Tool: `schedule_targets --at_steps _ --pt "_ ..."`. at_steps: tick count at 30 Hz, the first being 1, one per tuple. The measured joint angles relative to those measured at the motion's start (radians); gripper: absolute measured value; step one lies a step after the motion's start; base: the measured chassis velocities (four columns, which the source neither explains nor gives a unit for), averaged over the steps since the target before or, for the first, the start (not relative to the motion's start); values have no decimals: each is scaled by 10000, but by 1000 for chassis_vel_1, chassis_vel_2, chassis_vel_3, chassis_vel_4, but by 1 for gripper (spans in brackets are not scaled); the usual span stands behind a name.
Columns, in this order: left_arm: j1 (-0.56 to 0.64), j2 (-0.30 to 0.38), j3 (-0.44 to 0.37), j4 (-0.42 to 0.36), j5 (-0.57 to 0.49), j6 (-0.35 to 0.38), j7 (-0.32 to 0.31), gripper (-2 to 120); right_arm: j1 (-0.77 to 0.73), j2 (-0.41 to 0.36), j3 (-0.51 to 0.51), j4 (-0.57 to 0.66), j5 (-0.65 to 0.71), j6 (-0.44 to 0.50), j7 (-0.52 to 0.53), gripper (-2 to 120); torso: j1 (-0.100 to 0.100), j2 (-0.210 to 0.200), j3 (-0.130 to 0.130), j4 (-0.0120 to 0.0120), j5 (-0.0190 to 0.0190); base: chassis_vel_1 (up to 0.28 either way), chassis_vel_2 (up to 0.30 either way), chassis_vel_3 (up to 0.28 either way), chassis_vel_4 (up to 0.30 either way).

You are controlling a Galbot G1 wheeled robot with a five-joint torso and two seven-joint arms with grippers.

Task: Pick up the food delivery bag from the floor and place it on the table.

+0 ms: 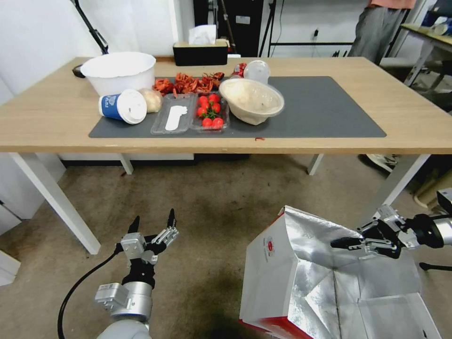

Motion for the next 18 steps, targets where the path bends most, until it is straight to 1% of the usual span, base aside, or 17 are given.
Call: schedule_targets --at_steps 3,18 --pt "-7 -18 9 0 4 0 9 100 13 -1 -10 5 -3 0 -5 0 53 165 113 0 0 0 0 0 0" --pt "-22 -36 43 -6 26 23 31 100 34 34 -27 103 -40 -2 -6 0 260 738 480 0 0 0 0 0 0"
